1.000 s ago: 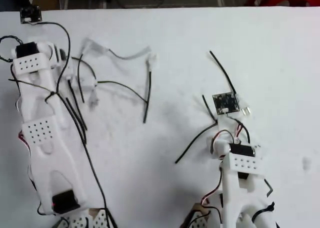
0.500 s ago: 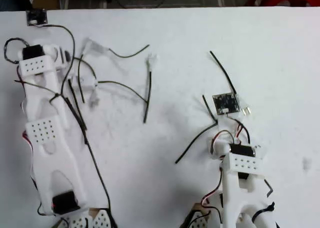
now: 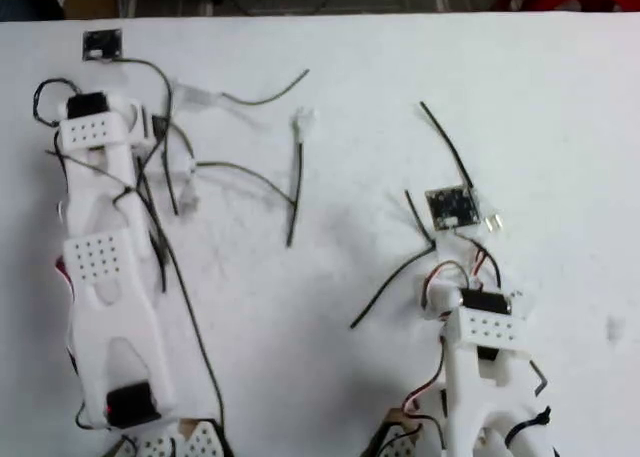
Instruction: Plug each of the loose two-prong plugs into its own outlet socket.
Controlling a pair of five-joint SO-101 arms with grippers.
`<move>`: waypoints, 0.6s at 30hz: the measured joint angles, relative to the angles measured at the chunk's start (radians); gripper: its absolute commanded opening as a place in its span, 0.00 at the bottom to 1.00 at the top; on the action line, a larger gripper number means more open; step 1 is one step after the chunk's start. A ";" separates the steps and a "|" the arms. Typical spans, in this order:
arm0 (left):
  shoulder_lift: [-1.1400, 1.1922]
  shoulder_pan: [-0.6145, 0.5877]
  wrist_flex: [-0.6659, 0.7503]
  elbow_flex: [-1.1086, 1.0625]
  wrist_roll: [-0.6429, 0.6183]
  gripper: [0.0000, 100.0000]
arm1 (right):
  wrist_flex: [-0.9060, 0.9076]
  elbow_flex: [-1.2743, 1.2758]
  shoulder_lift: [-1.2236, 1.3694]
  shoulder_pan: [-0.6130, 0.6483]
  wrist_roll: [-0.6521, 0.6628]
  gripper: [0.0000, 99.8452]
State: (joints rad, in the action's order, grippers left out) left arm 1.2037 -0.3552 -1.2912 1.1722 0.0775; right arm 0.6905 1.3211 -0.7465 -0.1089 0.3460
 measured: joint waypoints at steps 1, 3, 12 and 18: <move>0.000 0.003 -0.002 0.000 0.000 0.15 | 0.000 0.000 0.000 0.000 0.000 0.21; 0.000 0.006 -0.005 0.006 0.000 0.12 | 0.000 0.000 0.000 0.000 0.000 0.21; 0.003 0.002 -0.247 0.319 0.144 0.03 | 0.000 0.000 0.000 0.000 0.000 0.21; -0.043 0.000 -0.433 0.436 0.195 0.03 | 0.000 0.000 0.000 0.000 0.000 0.21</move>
State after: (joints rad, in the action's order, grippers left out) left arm 1.1607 -0.3552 -1.7238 1.6080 0.2723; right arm 0.6905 1.3211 -0.7465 -0.1089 0.3460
